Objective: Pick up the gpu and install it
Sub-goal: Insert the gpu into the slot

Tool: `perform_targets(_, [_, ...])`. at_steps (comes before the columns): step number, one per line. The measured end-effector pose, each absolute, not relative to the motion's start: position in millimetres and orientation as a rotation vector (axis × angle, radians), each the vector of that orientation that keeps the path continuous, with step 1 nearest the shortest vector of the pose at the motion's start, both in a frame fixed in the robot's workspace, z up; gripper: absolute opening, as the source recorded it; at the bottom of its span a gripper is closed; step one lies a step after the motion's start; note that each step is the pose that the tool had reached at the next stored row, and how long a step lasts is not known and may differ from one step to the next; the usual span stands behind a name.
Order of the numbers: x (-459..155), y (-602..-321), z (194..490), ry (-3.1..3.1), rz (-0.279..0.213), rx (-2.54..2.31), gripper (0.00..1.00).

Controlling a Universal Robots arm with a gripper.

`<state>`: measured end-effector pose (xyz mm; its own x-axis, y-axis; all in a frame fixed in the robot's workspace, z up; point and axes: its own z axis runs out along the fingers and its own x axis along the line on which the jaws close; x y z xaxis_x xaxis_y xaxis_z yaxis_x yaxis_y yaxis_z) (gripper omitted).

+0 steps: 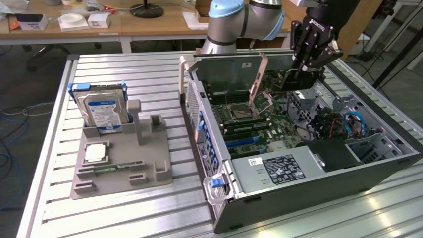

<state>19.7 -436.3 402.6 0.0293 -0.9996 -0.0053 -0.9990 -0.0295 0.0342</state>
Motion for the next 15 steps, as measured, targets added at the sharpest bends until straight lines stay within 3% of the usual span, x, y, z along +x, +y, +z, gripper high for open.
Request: perform_targets(15, [20,-436,389,-2.173,-0.041,2.238,0.26])
